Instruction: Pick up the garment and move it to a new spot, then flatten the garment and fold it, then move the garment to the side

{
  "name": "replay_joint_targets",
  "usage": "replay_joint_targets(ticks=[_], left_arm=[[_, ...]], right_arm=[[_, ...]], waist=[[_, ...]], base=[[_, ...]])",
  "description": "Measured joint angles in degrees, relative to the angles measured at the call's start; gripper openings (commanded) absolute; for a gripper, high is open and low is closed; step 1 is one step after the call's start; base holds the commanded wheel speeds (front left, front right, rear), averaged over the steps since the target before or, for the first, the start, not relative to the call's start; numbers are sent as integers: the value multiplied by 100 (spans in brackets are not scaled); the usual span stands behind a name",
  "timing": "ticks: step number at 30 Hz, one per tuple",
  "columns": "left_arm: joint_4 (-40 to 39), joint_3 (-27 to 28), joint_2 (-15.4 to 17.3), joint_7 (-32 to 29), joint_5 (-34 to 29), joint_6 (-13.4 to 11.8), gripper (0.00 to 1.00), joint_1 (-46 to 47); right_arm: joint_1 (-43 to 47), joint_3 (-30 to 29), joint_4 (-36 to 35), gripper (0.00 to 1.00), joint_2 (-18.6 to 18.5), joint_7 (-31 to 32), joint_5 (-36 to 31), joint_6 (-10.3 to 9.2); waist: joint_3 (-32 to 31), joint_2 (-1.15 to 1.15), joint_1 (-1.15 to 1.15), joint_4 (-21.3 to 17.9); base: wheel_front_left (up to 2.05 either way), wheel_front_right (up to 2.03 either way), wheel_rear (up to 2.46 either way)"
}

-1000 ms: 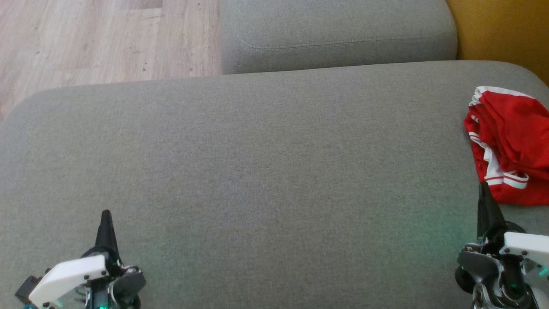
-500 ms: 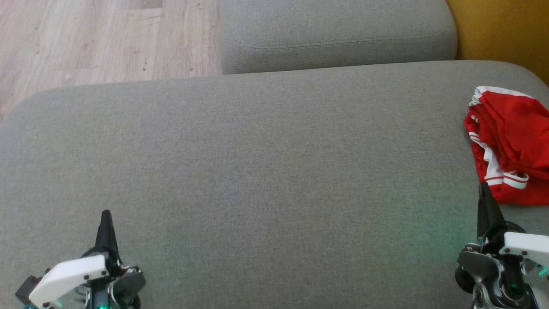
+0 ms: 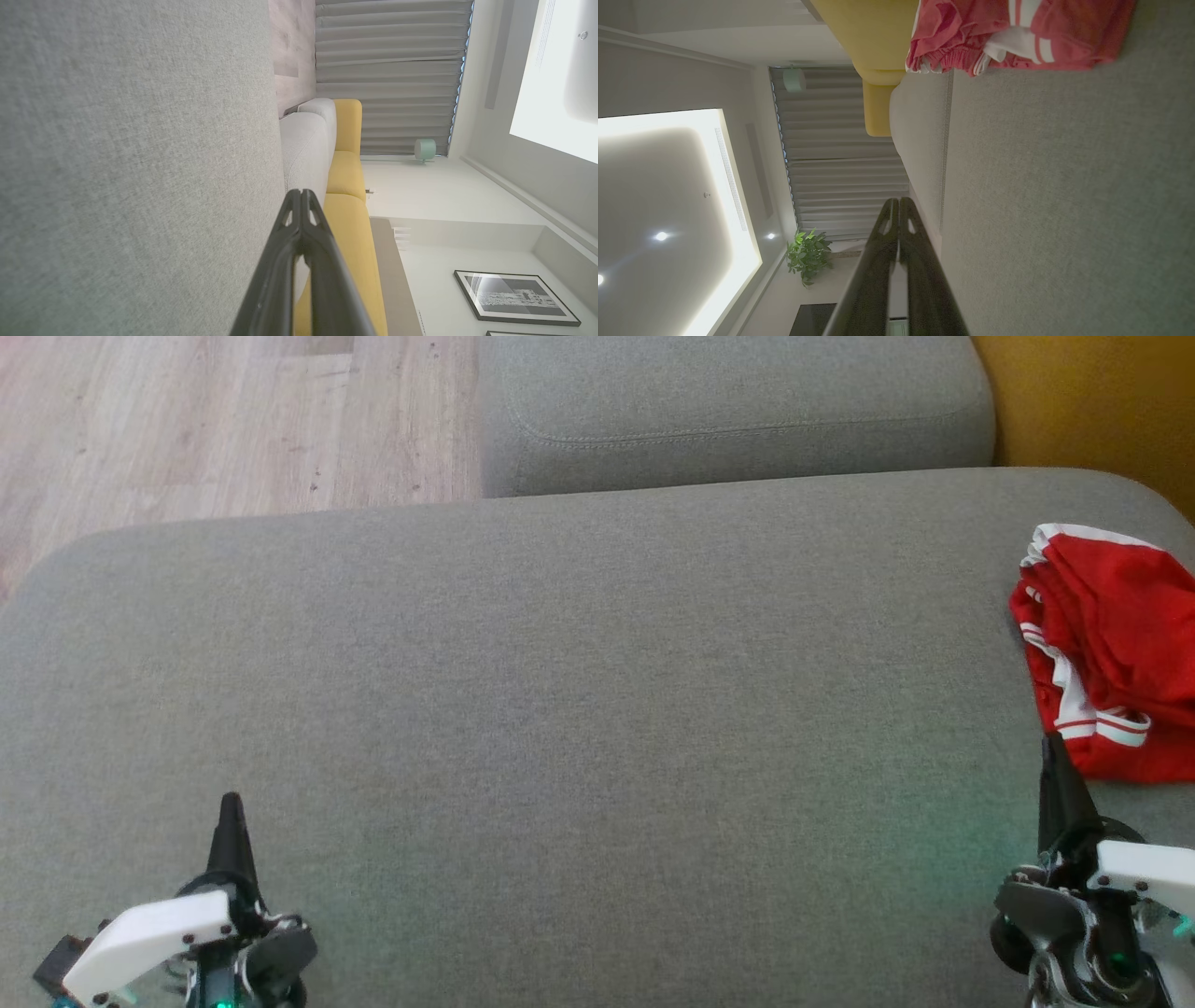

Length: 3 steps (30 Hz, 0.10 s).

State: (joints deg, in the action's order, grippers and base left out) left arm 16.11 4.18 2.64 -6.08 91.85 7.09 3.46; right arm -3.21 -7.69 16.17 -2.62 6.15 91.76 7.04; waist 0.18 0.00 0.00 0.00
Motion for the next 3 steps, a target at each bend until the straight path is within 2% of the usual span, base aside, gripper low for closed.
replay_joint_targets(ticks=[3], left_arm=[[0,0,0,1,0,0,0,0]], right_arm=[[0,0,0,0,0,0,0,0]], waist=[[0,0,0,0]], base=[[0,0,0]])
